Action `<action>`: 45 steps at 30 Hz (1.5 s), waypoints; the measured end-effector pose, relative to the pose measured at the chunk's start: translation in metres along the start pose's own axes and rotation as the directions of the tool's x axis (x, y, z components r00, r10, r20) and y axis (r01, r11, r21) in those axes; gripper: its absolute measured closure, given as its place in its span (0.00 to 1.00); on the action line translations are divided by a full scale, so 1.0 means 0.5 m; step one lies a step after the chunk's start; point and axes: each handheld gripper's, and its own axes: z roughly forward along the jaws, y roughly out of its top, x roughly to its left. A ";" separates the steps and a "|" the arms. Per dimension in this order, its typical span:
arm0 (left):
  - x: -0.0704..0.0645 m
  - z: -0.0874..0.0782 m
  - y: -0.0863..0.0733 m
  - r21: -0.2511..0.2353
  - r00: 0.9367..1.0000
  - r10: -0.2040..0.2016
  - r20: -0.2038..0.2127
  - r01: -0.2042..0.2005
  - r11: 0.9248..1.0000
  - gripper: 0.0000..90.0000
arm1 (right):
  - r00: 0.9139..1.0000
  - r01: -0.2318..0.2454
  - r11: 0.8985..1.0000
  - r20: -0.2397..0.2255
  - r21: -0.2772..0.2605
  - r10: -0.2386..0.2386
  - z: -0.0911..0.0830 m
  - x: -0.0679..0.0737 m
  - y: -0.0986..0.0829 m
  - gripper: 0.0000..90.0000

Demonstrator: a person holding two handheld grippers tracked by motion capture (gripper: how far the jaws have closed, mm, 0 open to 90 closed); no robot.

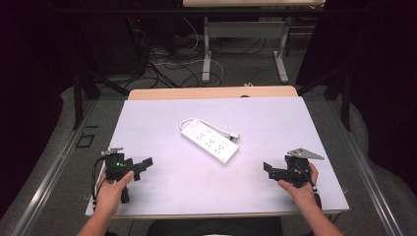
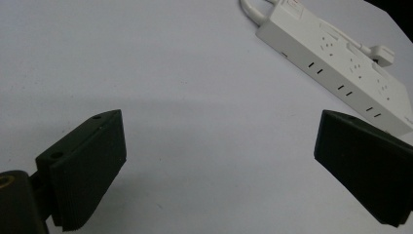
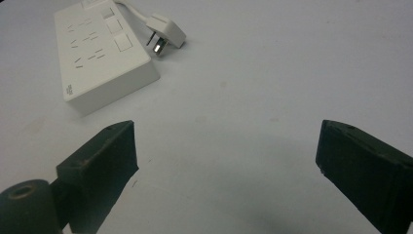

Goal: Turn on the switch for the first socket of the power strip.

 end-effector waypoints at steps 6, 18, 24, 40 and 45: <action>0.005 0.004 -0.010 0.002 1.000 0.016 -0.005 -0.016 1.000 0.05 | 1.000 0.004 1.000 0.001 0.002 -0.004 0.001 -0.001 0.000 0.08; 0.010 0.012 -0.023 -0.005 0.999 0.037 -0.007 -0.037 0.999 0.05 | 1.000 0.002 1.000 0.002 0.003 -0.002 0.001 -0.002 -0.001 0.08; 0.013 0.013 -0.027 -0.002 0.999 0.038 -0.004 -0.038 0.999 0.06 | 1.000 0.004 1.000 0.001 0.001 -0.004 0.001 -0.002 0.000 0.08; 0.013 0.014 -0.034 -0.015 1.000 0.017 0.017 -0.017 1.000 0.06 | 1.000 -0.003 1.000 -0.003 0.003 0.003 -0.001 -0.002 0.001 0.08; 0.013 0.013 -0.035 -0.007 1.000 0.026 0.010 -0.026 1.000 0.07 | 1.000 -0.002 1.000 -0.001 -0.001 0.002 -0.001 -0.004 0.001 0.08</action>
